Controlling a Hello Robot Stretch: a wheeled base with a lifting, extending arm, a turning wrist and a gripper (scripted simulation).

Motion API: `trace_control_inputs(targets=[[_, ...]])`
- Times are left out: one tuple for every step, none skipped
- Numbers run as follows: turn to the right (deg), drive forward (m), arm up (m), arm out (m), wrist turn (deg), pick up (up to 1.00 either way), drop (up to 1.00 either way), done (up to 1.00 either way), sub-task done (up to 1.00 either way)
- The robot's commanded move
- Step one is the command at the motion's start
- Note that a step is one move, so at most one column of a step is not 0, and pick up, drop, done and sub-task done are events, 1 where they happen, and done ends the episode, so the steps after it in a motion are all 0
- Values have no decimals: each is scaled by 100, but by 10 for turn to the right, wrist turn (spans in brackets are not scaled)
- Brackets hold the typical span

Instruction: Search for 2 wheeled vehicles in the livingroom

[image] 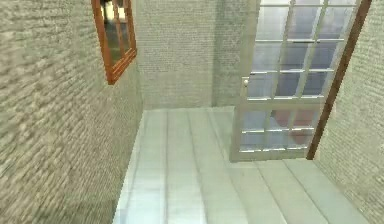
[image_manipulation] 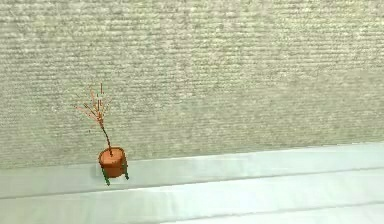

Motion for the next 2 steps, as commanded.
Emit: trace_control_inputs(targets=[[0, 100, 0, 0, 0, 0, 0, 0, 0], [30, 0, 0, 0, 0, 0, 0, 0, 0]])
